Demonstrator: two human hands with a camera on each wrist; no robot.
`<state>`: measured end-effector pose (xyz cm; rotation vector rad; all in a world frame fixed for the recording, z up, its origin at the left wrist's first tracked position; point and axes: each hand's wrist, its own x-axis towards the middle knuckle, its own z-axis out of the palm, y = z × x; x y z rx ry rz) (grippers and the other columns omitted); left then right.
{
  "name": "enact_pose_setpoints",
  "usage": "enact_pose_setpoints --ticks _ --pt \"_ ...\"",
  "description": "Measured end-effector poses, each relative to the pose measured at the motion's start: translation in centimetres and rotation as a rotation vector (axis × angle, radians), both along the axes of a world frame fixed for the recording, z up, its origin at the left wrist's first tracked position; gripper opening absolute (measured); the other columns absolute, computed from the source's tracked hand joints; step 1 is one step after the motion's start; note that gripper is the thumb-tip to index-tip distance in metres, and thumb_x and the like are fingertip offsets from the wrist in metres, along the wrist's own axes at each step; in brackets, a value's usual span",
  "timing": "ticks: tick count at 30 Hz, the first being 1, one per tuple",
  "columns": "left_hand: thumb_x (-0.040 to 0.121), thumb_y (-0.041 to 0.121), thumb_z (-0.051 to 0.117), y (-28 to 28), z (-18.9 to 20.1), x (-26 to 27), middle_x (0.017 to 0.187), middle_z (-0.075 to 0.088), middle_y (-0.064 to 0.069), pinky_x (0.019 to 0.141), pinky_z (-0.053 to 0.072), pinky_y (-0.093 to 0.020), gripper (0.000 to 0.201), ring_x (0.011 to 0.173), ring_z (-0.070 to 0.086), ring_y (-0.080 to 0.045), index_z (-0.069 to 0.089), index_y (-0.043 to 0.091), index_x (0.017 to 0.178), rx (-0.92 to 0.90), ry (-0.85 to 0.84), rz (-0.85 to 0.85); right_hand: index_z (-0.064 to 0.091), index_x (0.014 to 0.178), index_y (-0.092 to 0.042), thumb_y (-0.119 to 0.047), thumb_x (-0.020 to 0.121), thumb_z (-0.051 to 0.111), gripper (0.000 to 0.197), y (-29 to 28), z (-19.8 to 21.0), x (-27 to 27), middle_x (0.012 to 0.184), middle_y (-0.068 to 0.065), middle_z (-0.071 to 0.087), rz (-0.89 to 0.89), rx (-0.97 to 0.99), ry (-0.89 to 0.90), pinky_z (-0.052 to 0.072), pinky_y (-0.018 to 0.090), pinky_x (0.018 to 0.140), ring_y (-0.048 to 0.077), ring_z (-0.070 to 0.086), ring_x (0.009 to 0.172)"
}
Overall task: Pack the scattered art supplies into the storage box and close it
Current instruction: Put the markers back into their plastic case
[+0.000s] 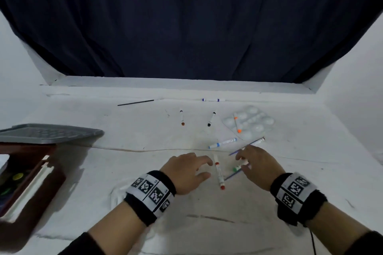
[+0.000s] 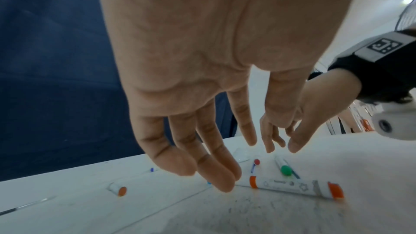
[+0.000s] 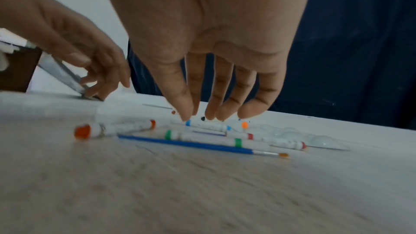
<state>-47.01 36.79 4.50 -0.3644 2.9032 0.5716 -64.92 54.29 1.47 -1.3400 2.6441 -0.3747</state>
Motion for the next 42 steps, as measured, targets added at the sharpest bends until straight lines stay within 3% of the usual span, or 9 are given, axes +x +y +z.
enact_pose_setpoints --ticks 6,12,17,24,31,33,36,39,42 --pt "0.099 0.048 0.046 0.9 -1.5 -7.3 0.127 0.058 -0.009 0.095 0.048 -0.039 0.036 0.113 0.058 -0.030 0.054 0.025 0.126 -0.061 -0.169 -0.020 0.056 0.126 -0.036 -0.025 0.091 0.062 0.037 0.4 -0.6 -3.7 0.137 -0.012 0.043 0.160 0.230 0.088 0.041 0.036 0.097 0.017 0.038 0.126" --pt "0.091 0.049 0.061 1.0 -2.6 -9.6 0.106 0.063 -0.008 0.081 0.053 -0.038 0.032 0.095 0.062 -0.030 0.057 0.019 0.102 -0.097 -0.233 -0.007 0.064 0.113 -0.031 -0.033 0.084 0.071 0.030 -0.2 -0.3 -5.7 0.120 -0.009 0.055 0.235 0.237 0.043 0.040 0.032 0.096 0.017 0.045 0.117" --pt "0.086 0.028 0.068 0.6 -2.1 -9.1 0.101 0.064 -0.003 0.076 0.048 -0.030 0.020 0.092 0.061 -0.023 0.059 0.018 0.100 0.025 -0.105 0.068 0.059 0.096 -0.029 -0.036 0.082 0.073 0.020 -0.4 -0.1 -6.1 0.101 -0.011 0.053 0.236 0.222 -0.016 0.039 0.028 0.085 0.014 0.046 0.095" --pt "0.085 0.014 0.066 -0.7 1.7 -4.0 0.082 0.063 0.004 0.062 0.049 -0.022 0.017 0.065 0.060 -0.011 0.059 0.028 0.092 0.313 0.306 0.297 0.047 0.088 -0.030 -0.034 0.088 0.064 0.017 -1.2 0.1 -4.1 0.094 -0.009 0.051 0.126 0.121 0.104 0.035 0.031 0.078 0.016 0.052 0.095" --pt "0.085 0.008 0.074 -2.9 3.4 4.6 0.088 0.067 -0.010 0.059 0.044 -0.023 0.036 0.071 0.071 -0.030 0.056 0.028 0.109 0.623 0.562 0.556 0.057 0.093 -0.019 -0.026 0.090 0.064 0.011 -3.1 0.6 0.9 0.083 -0.007 0.050 0.161 -0.253 -0.012 0.043 0.035 0.067 0.023 0.056 0.078" --pt "0.085 0.008 0.074 -3.4 3.4 6.9 0.088 0.069 -0.011 0.059 0.043 -0.021 0.043 0.073 0.070 -0.033 0.052 0.031 0.115 0.636 0.561 0.588 0.061 0.103 -0.018 -0.027 0.095 0.059 0.012 -3.9 0.7 3.2 0.085 -0.003 0.057 0.180 -0.343 -0.094 0.047 0.036 0.070 0.020 0.056 0.077" --pt "0.085 0.010 0.076 -3.9 2.6 9.9 0.086 0.070 -0.009 0.072 0.052 -0.037 0.048 0.073 0.072 -0.030 0.050 0.035 0.117 0.619 0.507 0.591 0.065 0.114 -0.018 -0.027 0.099 0.054 0.021 -5.0 0.5 6.5 0.093 0.002 0.063 0.202 -0.421 -0.237 0.050 0.032 0.077 0.017 0.059 0.083" --pt "0.084 0.010 0.077 -4.2 1.2 12.3 0.082 0.070 -0.007 0.075 0.057 -0.044 0.040 0.069 0.073 -0.024 0.058 0.033 0.110 0.598 0.449 0.583 0.071 0.111 -0.016 -0.015 0.097 0.058 0.019 -5.7 0.0 9.4 0.088 -0.001 0.056 0.282 -0.487 -0.311 0.041 0.010 0.071 0.003 0.055 0.076" --pt "0.083 0.012 0.078 -4.5 -0.4 14.4 0.081 0.069 -0.008 0.070 0.057 -0.040 0.039 0.062 0.067 -0.018 0.059 0.034 0.108 0.553 0.385 0.583 0.075 0.098 -0.021 -0.010 0.090 0.067 0.016 -6.0 -0.2 12.0 0.088 -0.005 0.060 0.295 -0.506 -0.424 0.044 0.010 0.071 0.003 0.058 0.080"
